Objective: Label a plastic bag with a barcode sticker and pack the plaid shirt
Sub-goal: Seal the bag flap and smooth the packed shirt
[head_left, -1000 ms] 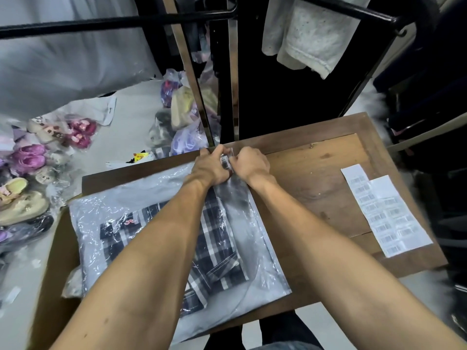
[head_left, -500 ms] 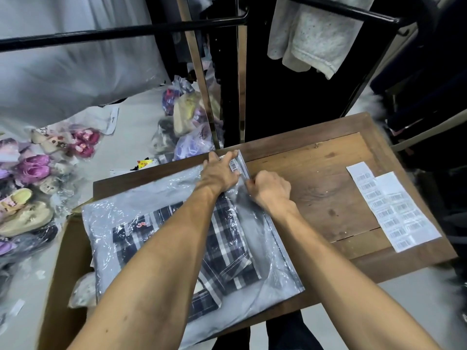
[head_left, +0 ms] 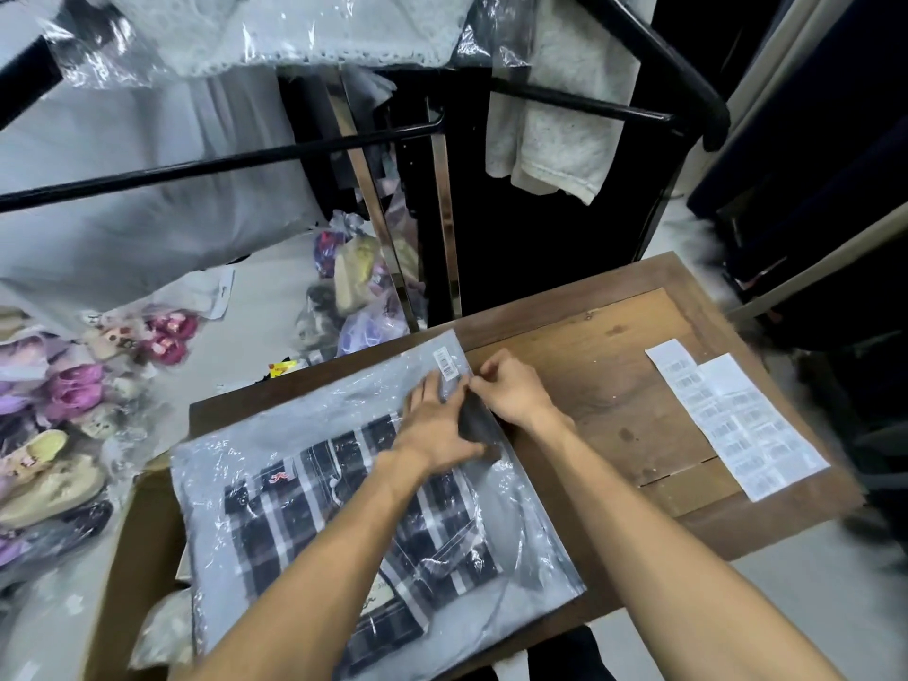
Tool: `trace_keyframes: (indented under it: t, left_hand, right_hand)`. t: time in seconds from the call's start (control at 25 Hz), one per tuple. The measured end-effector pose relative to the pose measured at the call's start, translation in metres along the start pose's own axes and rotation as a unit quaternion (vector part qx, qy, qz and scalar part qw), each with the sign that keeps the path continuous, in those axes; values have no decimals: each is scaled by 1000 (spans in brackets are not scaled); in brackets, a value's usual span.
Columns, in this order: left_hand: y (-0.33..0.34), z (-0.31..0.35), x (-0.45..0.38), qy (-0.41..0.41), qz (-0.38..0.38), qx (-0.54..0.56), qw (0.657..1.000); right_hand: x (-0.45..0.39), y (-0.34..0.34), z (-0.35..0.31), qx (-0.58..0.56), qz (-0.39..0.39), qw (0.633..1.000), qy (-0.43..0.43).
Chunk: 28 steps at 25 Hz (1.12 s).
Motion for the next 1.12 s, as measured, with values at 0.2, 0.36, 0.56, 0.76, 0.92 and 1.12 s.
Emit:
trace_keyframes:
  t: [0.2, 0.36, 0.56, 0.76, 0.92, 1.12]
  left_hand:
    - [-5, 16, -5, -49, -24, -91, 994]
    - [-7, 19, -3, -57, -44, -111, 991]
    - [-8, 20, -3, -66, -49, -151, 985]
    - [-4, 16, -3, -62, -37, -145, 987]
    - [0, 13, -2, -41, -3, -141, 989]
    - [9, 7, -6, -6, 20, -92, 996]
  right_hand:
    - [5, 5, -4, 2, 30, 999, 15]
    - [24, 15, 4, -7, 41, 999, 10]
    - [47, 20, 19, -13, 40, 999, 29]
    - [65, 18, 27, -21, 37, 998, 37]
    - [83, 24, 39, -22, 52, 997, 51]
    - [104, 37, 66, -46, 88, 992, 71]
Point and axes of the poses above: each hand's wrist, its own x-axis away from the middle knuckle, its own y-axis out of the palm, z = x × y, the point moved 1 cm from there along -x, towards the middle knuckle, and after that the axes turned 12 degrees about -z, right-handed, at the moved point
